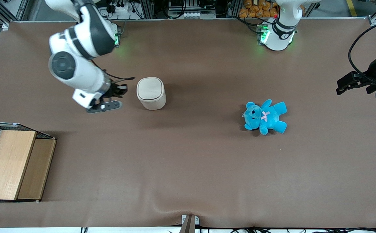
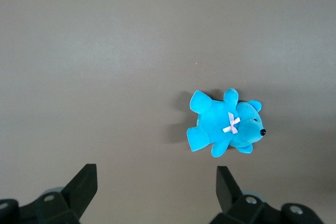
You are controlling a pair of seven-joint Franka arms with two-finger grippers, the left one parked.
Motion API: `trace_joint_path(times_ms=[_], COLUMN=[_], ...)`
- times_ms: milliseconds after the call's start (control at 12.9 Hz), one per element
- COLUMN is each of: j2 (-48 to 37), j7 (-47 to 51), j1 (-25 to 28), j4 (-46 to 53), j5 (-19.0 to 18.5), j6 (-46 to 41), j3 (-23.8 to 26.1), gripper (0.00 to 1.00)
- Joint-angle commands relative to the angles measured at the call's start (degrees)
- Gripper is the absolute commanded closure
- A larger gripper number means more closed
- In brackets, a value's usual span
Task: Open trash can with right arm
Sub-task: 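Move the right gripper over the white trash can's lid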
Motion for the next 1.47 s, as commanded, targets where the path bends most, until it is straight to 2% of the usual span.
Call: trace_joint_path(times_ms=[0, 619, 1392], j2=[-3.79, -4.15, -3.79], j7=[1.79, 5.66, 7.60], j1=[3.19, 8.03, 9.96], j4=[-9.99, -15.55, -19.59], j5=[0.77, 0.77, 0.68], j6=[8.51, 14.06, 20.05], j3=[-0.35, -0.26, -0.26], gripper=[1.00, 1.00, 1.00])
